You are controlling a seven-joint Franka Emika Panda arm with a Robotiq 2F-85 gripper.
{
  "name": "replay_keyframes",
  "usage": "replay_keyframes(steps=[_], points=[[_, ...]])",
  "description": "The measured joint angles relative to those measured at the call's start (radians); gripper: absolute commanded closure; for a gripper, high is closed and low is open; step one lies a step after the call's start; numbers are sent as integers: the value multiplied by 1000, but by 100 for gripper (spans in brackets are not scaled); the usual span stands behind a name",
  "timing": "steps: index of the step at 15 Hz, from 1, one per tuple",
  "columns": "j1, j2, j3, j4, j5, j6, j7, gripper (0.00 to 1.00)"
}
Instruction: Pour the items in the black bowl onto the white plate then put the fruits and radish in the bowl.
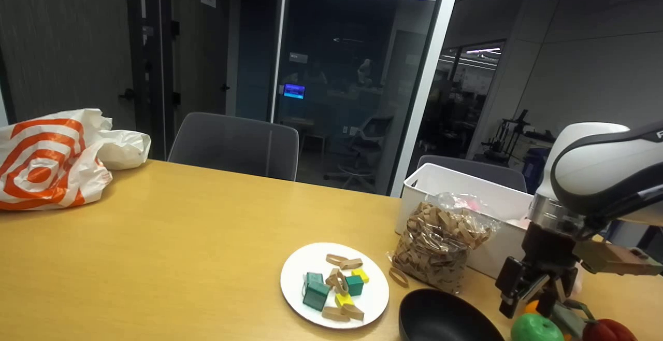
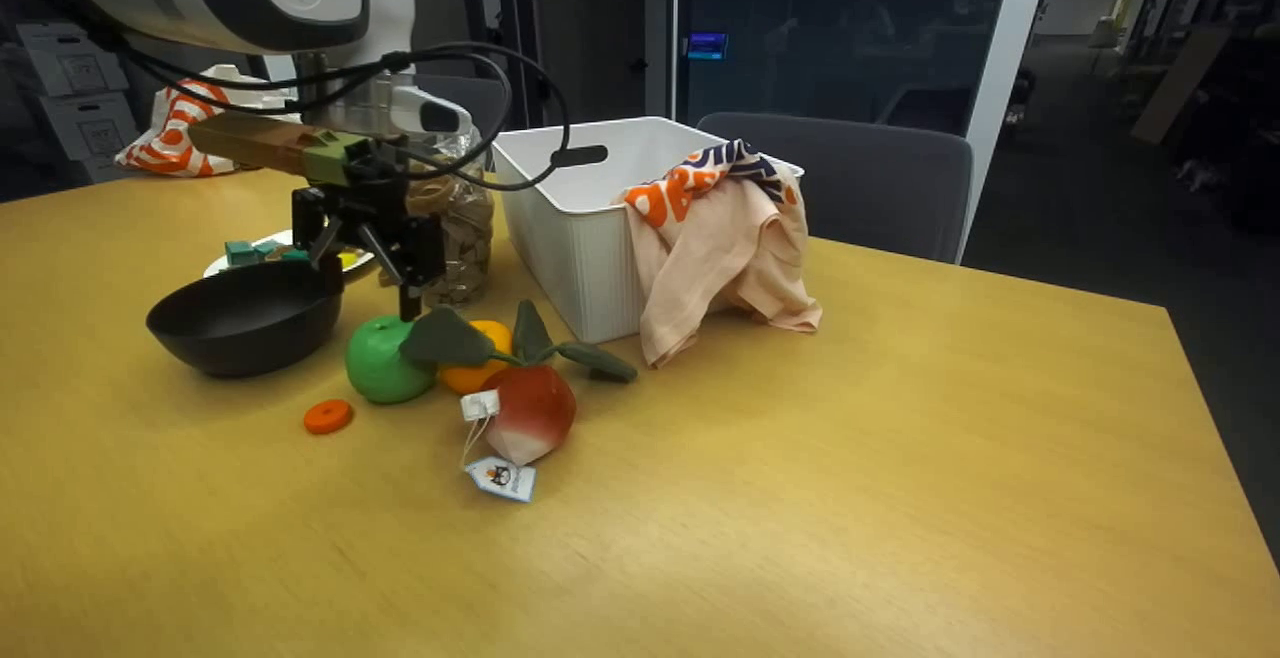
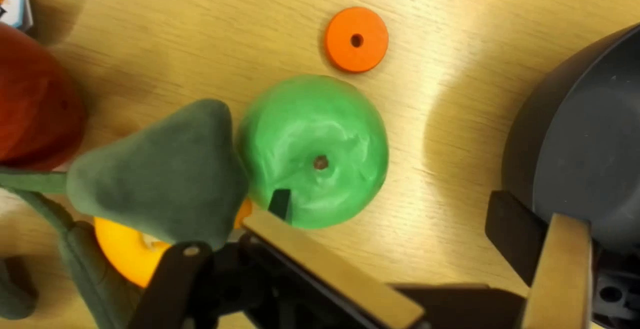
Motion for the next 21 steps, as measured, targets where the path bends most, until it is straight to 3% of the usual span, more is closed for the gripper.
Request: replay_keyframes(steps=[5,10,11,12,14,21], points=[[0,0,9,-28,-148,76,121,0],[0,15,8,-47,-204,73,181,0],[0,20,8,-52,-214,73,189,25],[0,25,8,-56,-224,73,196,27],[0,35,8,-58,-239,73,212,40],[0,30,8,-51,-237,56,228,41]])
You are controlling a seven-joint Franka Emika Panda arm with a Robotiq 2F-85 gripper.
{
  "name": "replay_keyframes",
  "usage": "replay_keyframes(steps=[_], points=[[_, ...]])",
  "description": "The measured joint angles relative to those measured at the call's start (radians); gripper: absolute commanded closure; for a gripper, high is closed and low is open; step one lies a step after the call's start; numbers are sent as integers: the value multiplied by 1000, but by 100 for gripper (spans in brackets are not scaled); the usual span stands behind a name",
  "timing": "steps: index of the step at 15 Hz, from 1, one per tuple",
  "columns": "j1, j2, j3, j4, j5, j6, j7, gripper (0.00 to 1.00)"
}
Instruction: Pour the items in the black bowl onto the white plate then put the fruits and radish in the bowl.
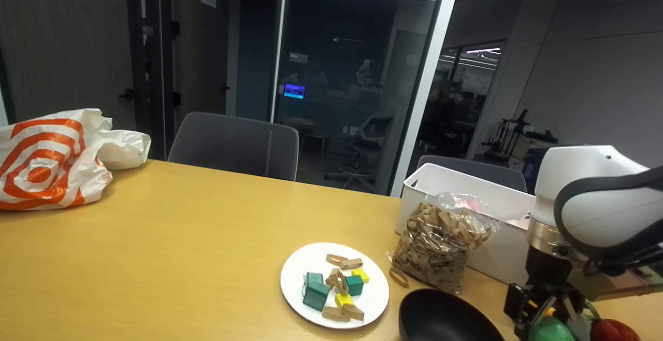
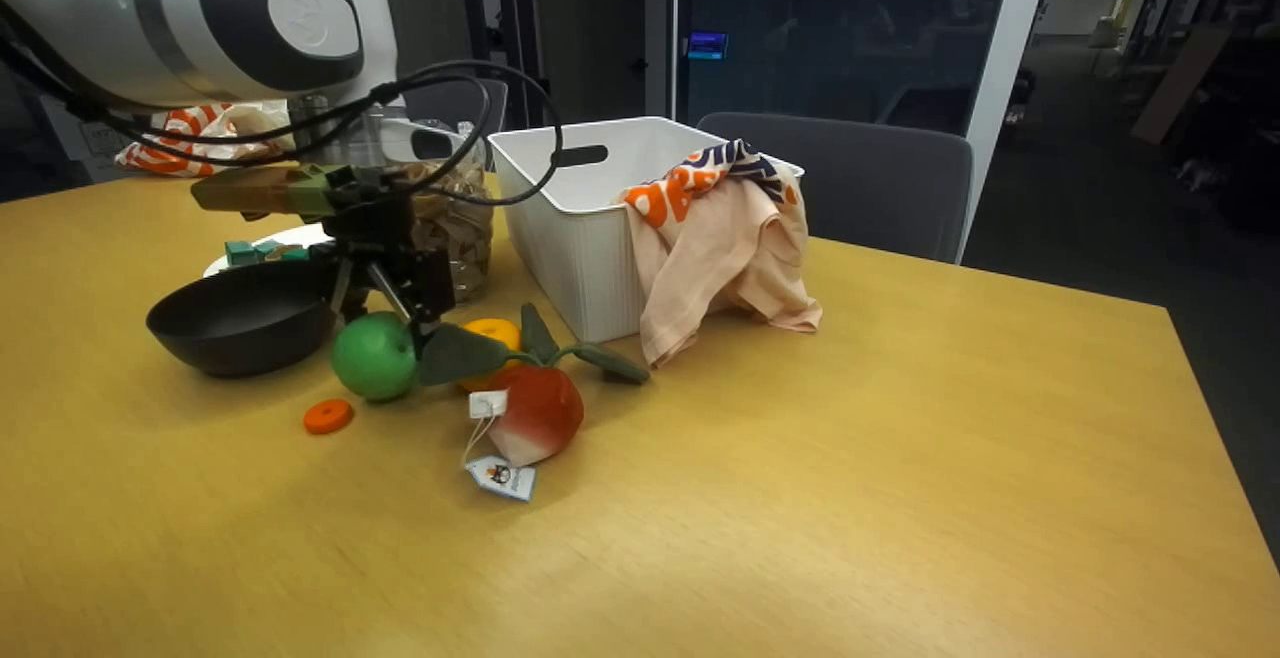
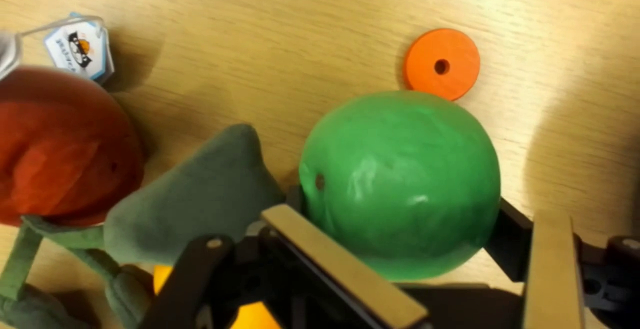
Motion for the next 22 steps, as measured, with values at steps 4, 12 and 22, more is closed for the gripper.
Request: replay_keyframes(steps=[4,12,22], points=[[16,-58,14,3,66,-5,-46,41],[109,-181,54,5,231,-15,-230,41],[199,-165,72,4,354,-2,-432,0]])
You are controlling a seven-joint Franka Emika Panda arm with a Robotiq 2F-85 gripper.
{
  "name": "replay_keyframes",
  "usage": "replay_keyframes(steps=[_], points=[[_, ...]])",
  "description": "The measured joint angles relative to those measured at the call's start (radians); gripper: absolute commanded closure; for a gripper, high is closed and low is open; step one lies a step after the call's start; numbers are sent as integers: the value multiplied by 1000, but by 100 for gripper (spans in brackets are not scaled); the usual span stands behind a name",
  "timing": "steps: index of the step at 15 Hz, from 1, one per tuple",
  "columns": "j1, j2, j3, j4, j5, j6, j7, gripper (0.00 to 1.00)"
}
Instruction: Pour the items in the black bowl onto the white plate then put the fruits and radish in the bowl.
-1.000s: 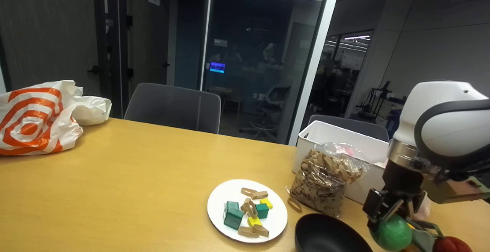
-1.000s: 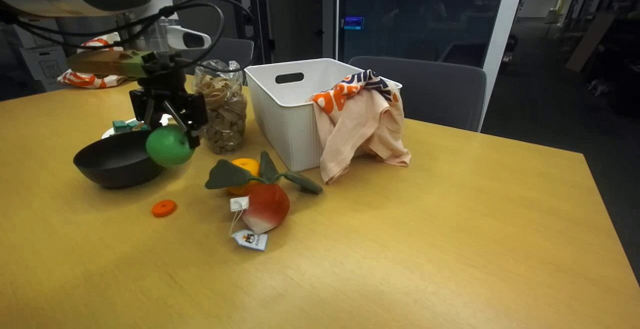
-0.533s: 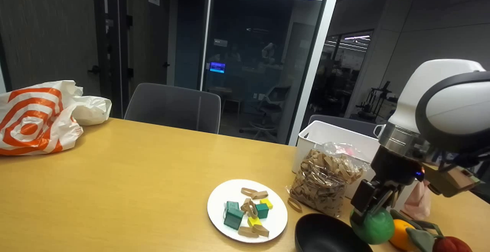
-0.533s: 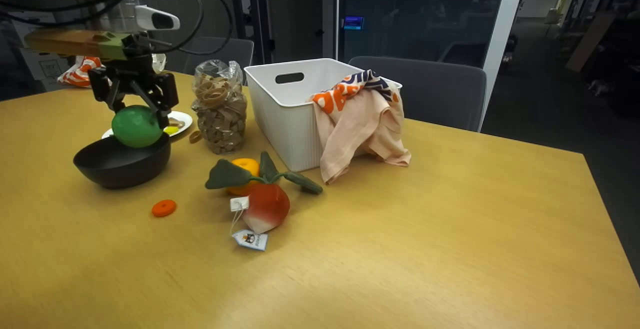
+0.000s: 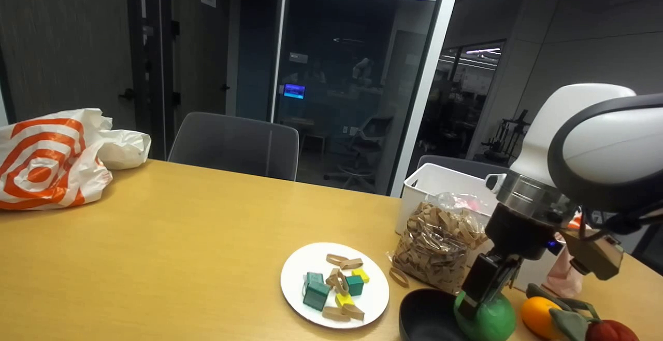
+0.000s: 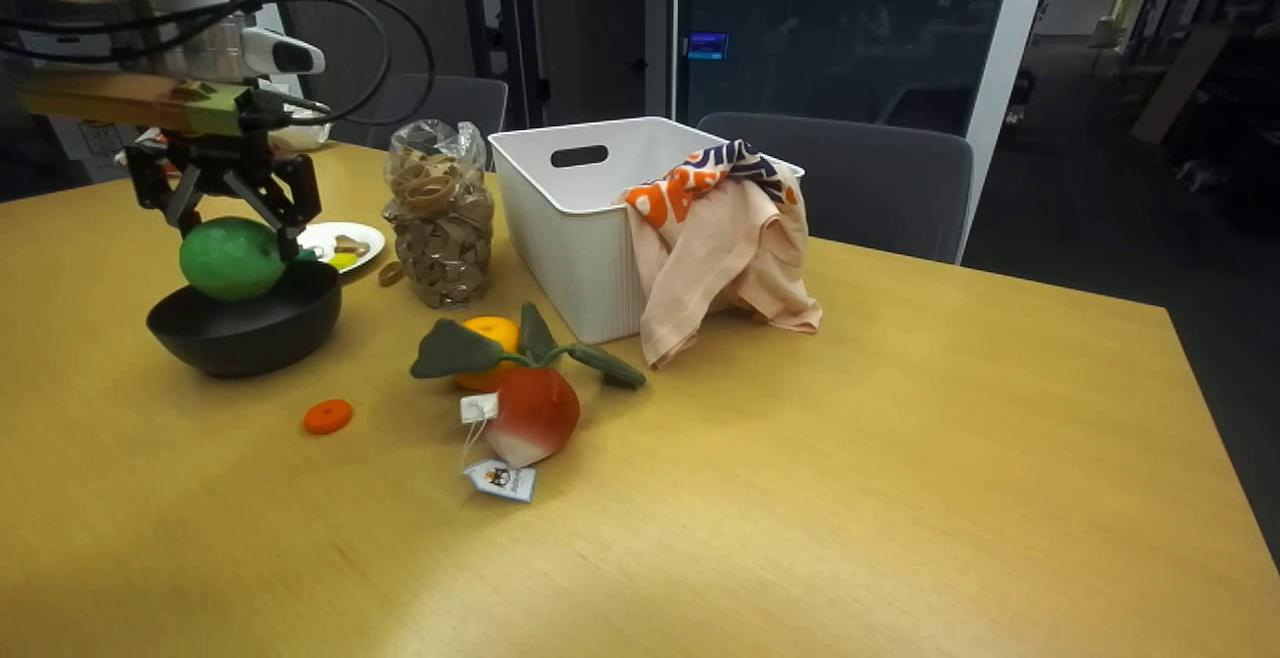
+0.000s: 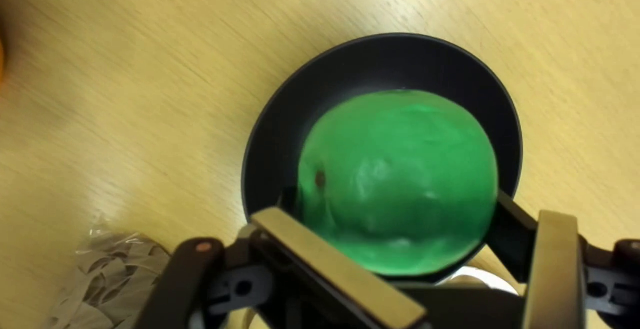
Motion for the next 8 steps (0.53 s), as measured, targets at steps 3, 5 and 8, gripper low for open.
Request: replay_keyframes(steps=[3,5,8], points=[[1,6,0,0,12,1,-25,0],[-3,8,-3,0,12,3,-24,1],[-38,13,-12,0,-5,10,13,0]])
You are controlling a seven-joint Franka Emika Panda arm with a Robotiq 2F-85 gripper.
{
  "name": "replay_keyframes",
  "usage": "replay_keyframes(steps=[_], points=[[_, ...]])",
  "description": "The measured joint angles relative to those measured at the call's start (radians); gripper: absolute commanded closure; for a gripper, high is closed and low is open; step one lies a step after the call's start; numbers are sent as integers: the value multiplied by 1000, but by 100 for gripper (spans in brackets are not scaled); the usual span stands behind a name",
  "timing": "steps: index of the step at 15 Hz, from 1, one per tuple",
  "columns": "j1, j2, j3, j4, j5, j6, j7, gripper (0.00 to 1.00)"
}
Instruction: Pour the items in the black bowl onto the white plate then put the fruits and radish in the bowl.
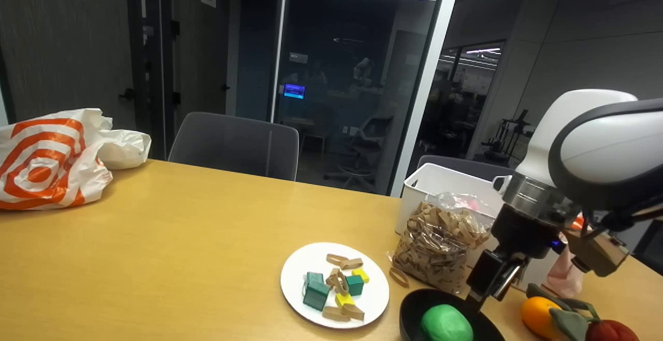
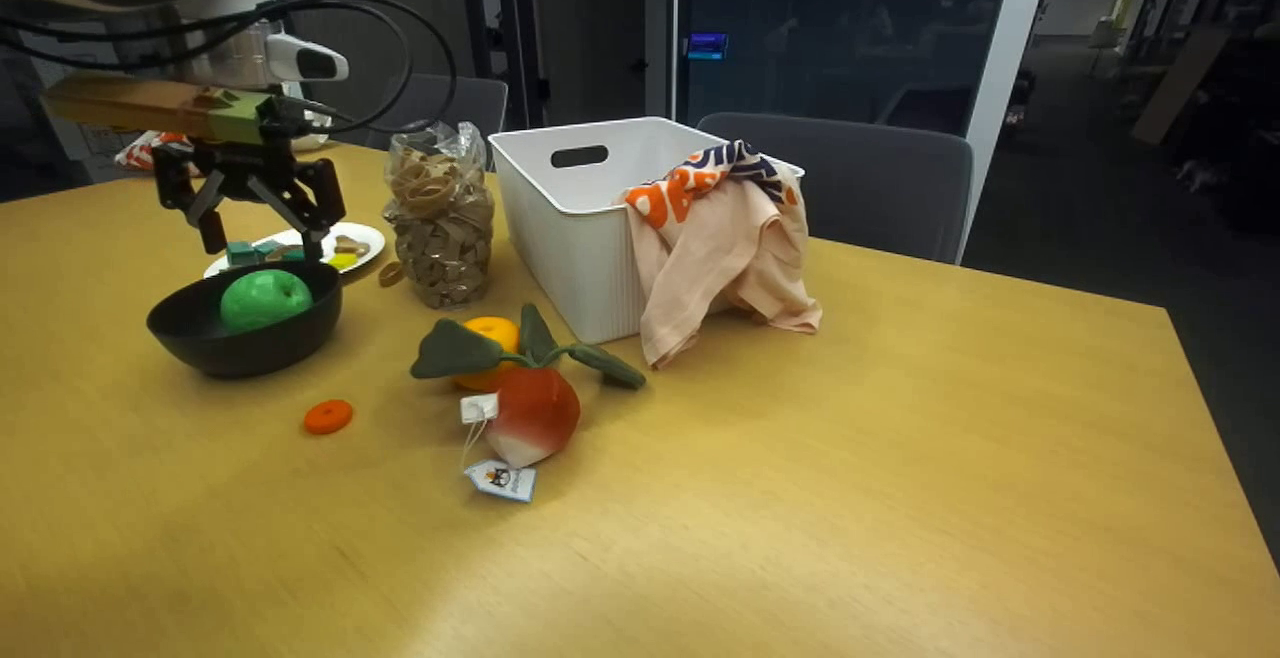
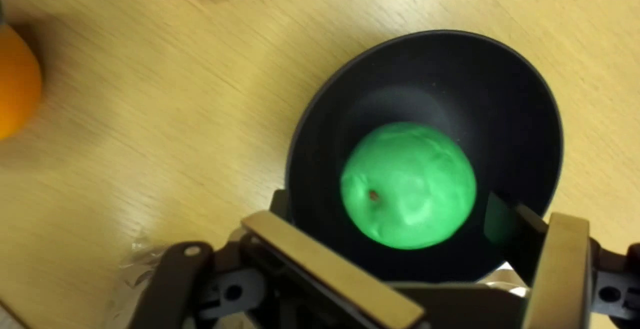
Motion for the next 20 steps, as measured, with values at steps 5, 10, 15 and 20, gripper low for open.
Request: replay_keyframes(steps=[5,10,15,20], points=[[-124,30,-61,-1,-88,16,142,0],[-207,77,-103,-2,-162,92,228,0],[-213,161,-101,-6,-397,212,397,0],[-226,219,-122,13,-648,247,634,25]])
